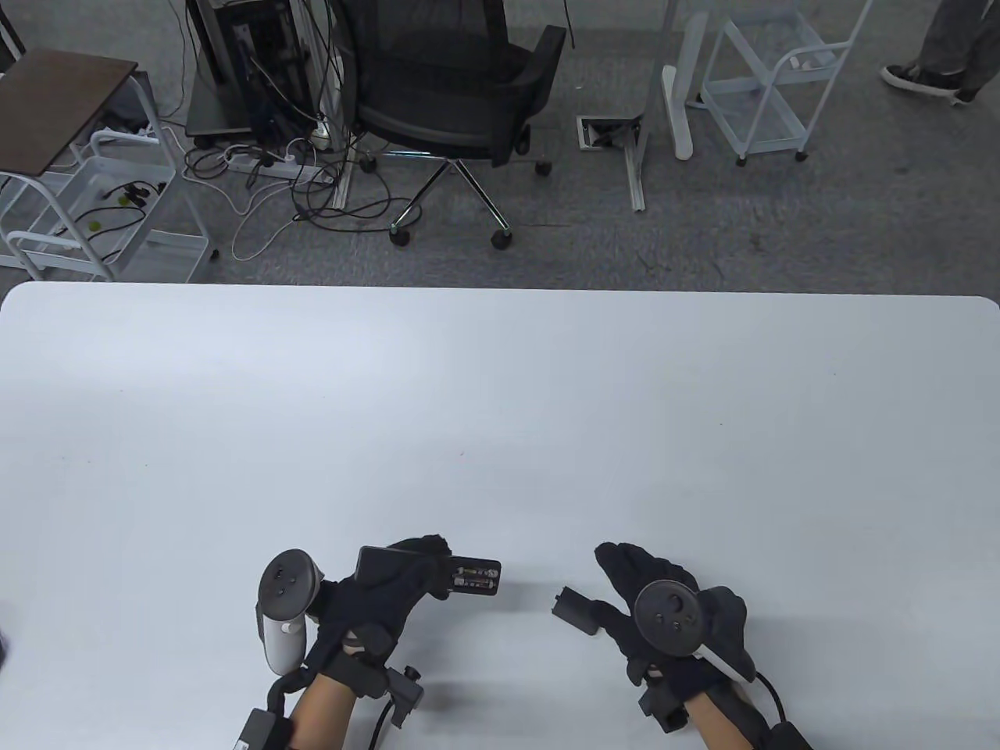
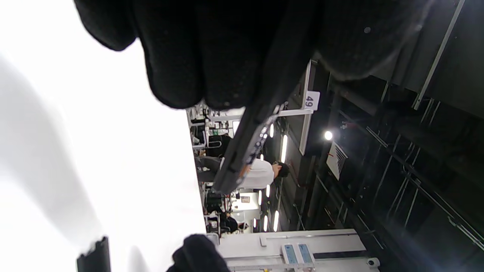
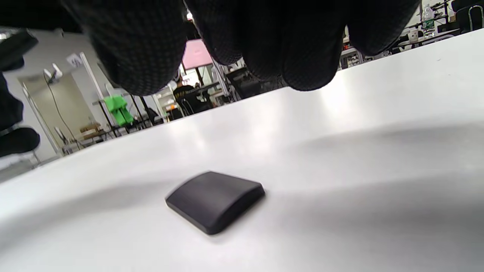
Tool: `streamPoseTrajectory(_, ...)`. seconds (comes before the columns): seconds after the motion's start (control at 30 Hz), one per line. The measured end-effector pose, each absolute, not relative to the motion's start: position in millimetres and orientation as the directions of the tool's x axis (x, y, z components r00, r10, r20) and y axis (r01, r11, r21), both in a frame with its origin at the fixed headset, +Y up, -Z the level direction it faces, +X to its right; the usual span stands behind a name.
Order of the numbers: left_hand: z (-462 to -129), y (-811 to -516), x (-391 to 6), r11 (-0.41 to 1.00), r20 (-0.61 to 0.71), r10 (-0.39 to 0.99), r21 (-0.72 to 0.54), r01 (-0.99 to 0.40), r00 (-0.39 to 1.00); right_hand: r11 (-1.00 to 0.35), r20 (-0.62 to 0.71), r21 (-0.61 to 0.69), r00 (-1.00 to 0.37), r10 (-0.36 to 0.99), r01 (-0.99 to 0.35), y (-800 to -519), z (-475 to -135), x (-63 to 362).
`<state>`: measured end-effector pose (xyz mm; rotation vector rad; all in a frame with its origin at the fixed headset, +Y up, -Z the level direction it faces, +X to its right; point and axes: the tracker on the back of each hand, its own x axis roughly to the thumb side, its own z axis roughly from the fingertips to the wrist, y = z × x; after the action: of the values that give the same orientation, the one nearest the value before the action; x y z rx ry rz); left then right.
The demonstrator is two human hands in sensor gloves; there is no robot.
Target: Fit batteries into remote control, then fit battery cover
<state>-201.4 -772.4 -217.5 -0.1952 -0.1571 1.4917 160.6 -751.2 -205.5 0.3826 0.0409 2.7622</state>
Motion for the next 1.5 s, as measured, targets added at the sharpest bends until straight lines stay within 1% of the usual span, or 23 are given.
streamPoseTrajectory(0.07,-217.8,-772.3,-202.3,0.071,-0.017,0.997,-0.222,-0.973,0.077,-0.952,0.265,0.117,-0.915,0.303,-0.281,-756.7,-207.2,155.9)
streamPoseTrajectory(0.13,-217.9,-772.1,-202.3,0.074,-0.016,0.997,-0.22,-0.973,0.08,-0.963,0.264,0.128,-0.928,0.263,-0.237,-762.4,-208.0,150.7)
streamPoseTrajectory(0.2,-218.3,-772.4,-201.8,0.081,-0.014,0.996,-0.222,-0.972,0.087,-0.978,0.264,0.142,-0.946,0.186,-0.152,-767.2,-208.2,143.8)
streamPoseTrajectory(0.33,-218.1,-772.2,-200.2,0.099,-0.011,0.995,-0.219,-0.971,0.104,-0.995,0.292,0.094,-0.954,0.065,-0.039,-772.4,-206.6,131.9)
streamPoseTrajectory(0.43,-218.2,-772.6,-200.2,0.102,-0.011,0.994,-0.22,-0.97,0.107,-0.991,0.314,0.133,-0.948,0.052,-0.011,-780.0,-206.5,124.5)
streamPoseTrajectory(0.53,-218.0,-772.3,-199.9,0.103,-0.013,0.994,-0.219,-0.97,0.108,-0.997,0.329,0.062,-0.944,-0.023,0.046,-782.2,-206.1,119.6)
streamPoseTrajectory(0.63,-218.0,-772.2,-199.5,0.102,-0.015,0.994,-0.221,-0.97,0.108,-0.997,0.318,0.08,-0.948,0.019,0.006,-782.8,-209.1,120.7)
streamPoseTrajectory(0.83,-218.0,-772.5,-198.0,0.103,-0.017,0.994,-0.228,-0.968,0.109,-0.994,0.291,0.104,-0.955,0.055,-0.026,-783.4,-212.1,123.2)
streamPoseTrajectory(1.07,-217.6,-773.1,-195.9,0.113,-0.017,0.993,-0.242,-0.964,0.121,-0.994,0.3,0.084,-0.95,0.088,-0.066,-783.1,-211.6,124.7)
streamPoseTrajectory(1.1,-217.6,-773.1,-195.8,0.114,-0.017,0.992,-0.242,-0.963,0.122,-0.993,0.308,0.077,-0.945,0.109,-0.089,-782.3,-211.2,125.4)
streamPoseTrajectory(1.13,-217.6,-773.2,-195.7,0.114,-0.018,0.992,-0.242,-0.963,0.122,-0.984,0.322,0.083,-0.93,0.175,-0.156,-781.5,-211.2,126.7)
streamPoseTrajectory(1.17,-217.6,-773.2,-195.7,0.114,-0.018,0.992,-0.243,-0.963,0.122,-0.977,0.331,0.095,-0.919,0.214,-0.193,-781.3,-211.3,127.2)
streamPoseTrajectory(1.27,-217.6,-773.3,-195.4,0.11,-0.02,0.993,-0.243,-0.964,0.119,-0.952,0.336,0.144,-0.892,0.303,-0.27,-780.0,-211.7,130.3)
streamPoseTrajectory(1.43,-217.6,-773.5,-194.7,0.112,-0.024,0.992,-0.248,-0.962,0.122,-0.922,0.324,0.075,-0.865,0.383,-0.38,-766.7,-209.2,140.1)
streamPoseTrajectory(1.5,-217.7,-773.8,-193.7,0.113,-0.026,0.992,-0.25,-0.962,0.123,-0.881,0.324,0.048,-0.827,0.46,-0.471,-758.4,-206.1,145.7)
